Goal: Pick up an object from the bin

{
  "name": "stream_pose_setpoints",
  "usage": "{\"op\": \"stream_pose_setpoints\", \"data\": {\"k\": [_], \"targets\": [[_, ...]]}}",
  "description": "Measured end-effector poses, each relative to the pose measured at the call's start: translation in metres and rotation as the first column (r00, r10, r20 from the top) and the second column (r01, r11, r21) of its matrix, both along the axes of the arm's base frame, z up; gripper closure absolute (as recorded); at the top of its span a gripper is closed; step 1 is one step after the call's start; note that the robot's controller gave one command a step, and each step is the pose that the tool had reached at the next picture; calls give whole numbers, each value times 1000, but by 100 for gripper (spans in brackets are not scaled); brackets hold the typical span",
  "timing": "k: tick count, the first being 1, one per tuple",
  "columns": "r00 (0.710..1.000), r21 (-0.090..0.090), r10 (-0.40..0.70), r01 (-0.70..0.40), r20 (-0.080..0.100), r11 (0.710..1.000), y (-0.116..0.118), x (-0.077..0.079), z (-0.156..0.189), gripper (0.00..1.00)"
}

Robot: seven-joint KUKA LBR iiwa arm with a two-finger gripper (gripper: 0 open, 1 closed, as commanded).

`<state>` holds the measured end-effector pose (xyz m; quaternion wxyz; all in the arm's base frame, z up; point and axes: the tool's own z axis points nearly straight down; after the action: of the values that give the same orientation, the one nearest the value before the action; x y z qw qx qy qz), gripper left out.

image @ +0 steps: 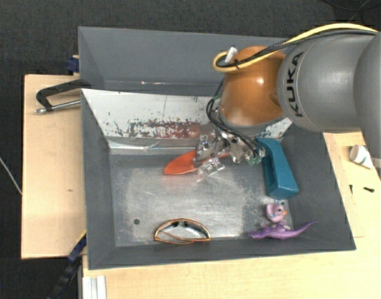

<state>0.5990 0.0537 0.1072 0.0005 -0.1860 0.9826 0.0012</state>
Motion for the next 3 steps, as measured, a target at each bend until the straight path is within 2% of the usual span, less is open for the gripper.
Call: {"op": "stream_pose_setpoints", "data": {"k": [1, 2, 3], "targets": [[999, 0, 33, -33, 9, 999, 3, 2, 18, 100], [999, -1, 52, -52, 6, 999, -2, -4, 35, 100], [998, -1, 70, -70, -2, 998, 2, -6, 83, 100]]}}
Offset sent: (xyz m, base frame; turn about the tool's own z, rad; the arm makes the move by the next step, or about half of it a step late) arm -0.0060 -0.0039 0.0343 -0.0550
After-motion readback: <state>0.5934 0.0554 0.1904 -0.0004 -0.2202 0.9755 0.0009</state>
